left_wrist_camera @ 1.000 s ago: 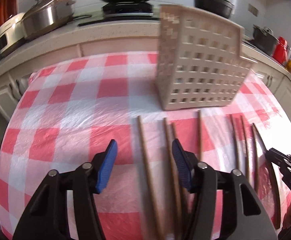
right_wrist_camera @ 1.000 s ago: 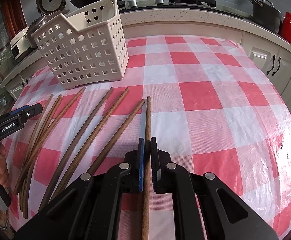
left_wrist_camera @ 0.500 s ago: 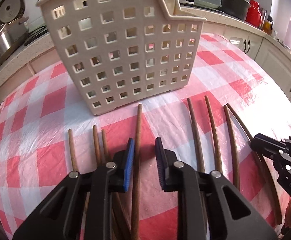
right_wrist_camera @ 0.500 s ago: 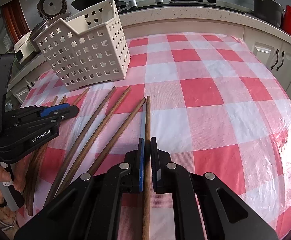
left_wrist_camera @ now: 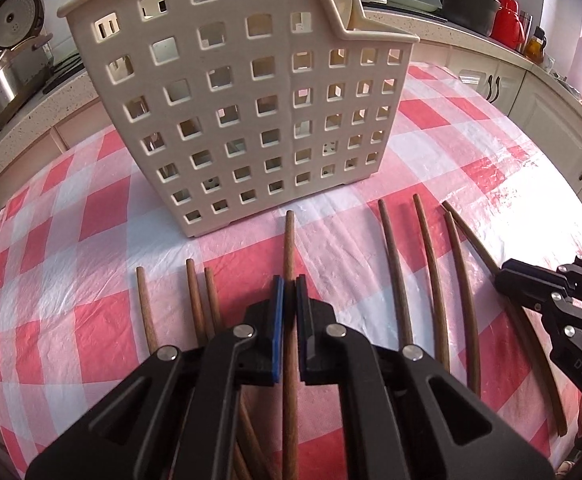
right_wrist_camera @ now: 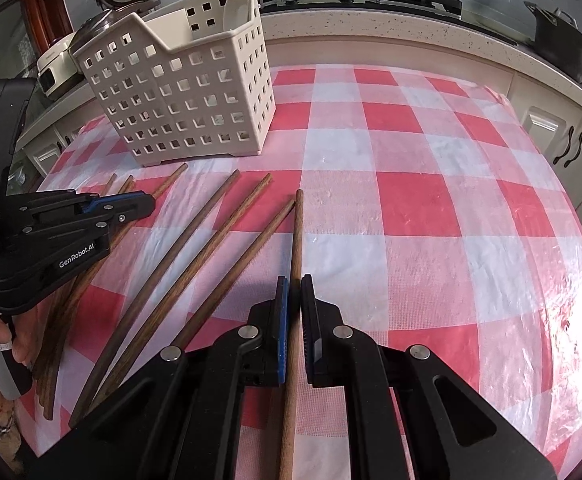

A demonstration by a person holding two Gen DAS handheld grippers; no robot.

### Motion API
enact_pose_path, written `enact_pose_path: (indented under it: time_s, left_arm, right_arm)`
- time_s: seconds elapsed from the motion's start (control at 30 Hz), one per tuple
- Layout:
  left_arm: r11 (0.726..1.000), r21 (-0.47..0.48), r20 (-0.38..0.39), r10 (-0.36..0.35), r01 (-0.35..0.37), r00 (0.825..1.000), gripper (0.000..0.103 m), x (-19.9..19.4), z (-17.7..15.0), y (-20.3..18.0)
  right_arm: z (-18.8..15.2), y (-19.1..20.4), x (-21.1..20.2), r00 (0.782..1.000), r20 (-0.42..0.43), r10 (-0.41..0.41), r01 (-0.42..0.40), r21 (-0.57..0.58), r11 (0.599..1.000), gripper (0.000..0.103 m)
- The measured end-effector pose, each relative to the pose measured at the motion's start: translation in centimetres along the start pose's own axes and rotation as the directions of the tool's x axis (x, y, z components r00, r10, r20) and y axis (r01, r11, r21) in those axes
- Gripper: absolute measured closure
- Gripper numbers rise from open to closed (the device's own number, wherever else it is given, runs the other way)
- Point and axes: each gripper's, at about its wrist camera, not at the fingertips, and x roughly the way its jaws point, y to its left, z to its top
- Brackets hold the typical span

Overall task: Organize utensils
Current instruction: 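Grasp a wooden chopstick with the left tool while the right tool holds its chopstick, then lift both held chopsticks upright and carry them over the white basket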

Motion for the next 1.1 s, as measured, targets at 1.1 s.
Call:
enact_pose_path:
  time_s: [1.1]
  left_arm:
    - [0.992,-0.124,0.526,0.073,-0.008,0.848,0.097,-23.8,-9.2,2.5]
  right_arm:
    - [-1.4,4.7,-15.9,0.894,0.443,0.070,-0.018,-0.119,0.993,0.096]
